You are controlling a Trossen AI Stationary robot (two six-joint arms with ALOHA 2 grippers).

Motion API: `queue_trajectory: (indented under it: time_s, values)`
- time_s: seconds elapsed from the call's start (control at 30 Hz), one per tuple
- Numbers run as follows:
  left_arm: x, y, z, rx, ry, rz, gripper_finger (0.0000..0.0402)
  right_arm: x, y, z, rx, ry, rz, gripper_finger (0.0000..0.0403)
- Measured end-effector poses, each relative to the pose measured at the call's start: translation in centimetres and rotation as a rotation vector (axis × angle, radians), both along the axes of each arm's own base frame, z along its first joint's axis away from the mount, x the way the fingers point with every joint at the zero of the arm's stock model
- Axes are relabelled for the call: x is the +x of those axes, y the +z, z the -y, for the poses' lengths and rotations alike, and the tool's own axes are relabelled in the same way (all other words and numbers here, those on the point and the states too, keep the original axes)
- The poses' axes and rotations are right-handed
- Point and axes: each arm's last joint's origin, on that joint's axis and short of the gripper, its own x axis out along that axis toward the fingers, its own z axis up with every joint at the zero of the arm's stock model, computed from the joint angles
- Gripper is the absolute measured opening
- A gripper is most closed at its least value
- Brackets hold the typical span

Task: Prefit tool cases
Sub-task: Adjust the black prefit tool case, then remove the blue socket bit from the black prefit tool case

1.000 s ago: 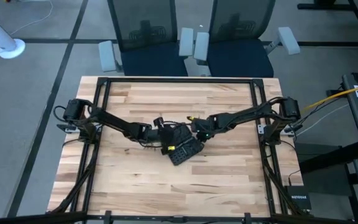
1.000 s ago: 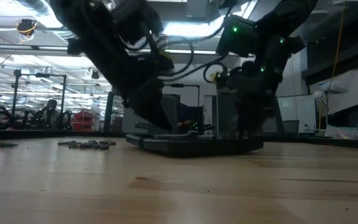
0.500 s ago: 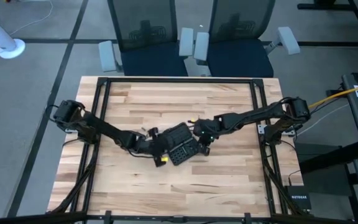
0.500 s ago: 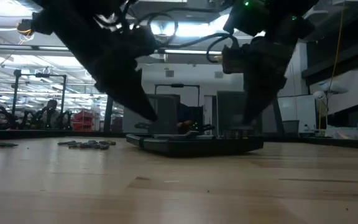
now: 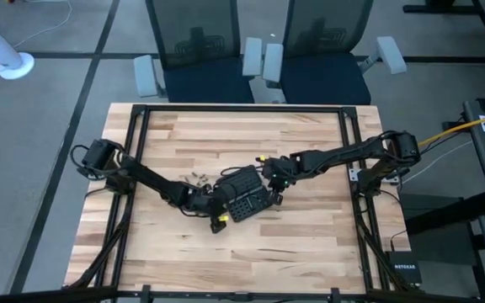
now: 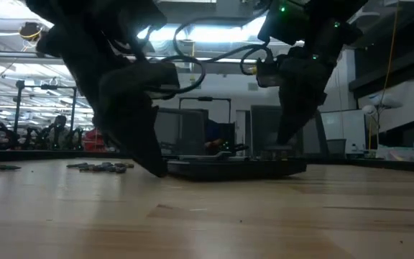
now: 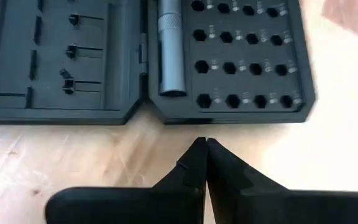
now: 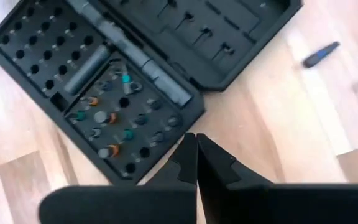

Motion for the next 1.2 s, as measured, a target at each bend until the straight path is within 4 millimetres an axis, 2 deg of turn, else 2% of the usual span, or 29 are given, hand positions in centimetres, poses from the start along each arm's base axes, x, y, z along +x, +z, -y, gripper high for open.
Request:
queue_trajectory:
  time_s: [0.27, 0.57, 0.8, 0.9, 1.03, 1.2]
  values:
    - [0.8, -0.1, -1.8, 0.053, -0.062, 0.023, 0.0, 0.1, 0.1, -0.2, 0.034, 0.024, 0.014, 0.0]
    - [1.1, 0.2, -4.2, 0.145, -0.064, 0.022, 0.0, 0.2, 0.2, -0.4, 0.049, 0.139, 0.028, 0.0]
    - [-0.1, 3.8, -3.6, 0.182, -0.101, 0.048, 0.0, -0.3, 1.2, -0.5, 0.061, 0.257, -0.008, 0.0]
    - [-0.3, 4.7, -3.1, 0.24, -0.15, 0.081, 0.0, -0.2, 1.5, -0.7, 0.087, 0.312, 0.013, 0.0002]
    - [0.6, 4.6, -2.9, 0.323, -0.25, 0.142, 0.0, -0.2, 1.4, -0.7, 0.04, 0.37, 0.019, 0.0018]
    - [2.6, 3.9, -3.9, 0.376, -0.274, 0.171, 0.0, -0.1, 1.4, -0.5, -0.003, 0.417, 0.022, 0.0072]
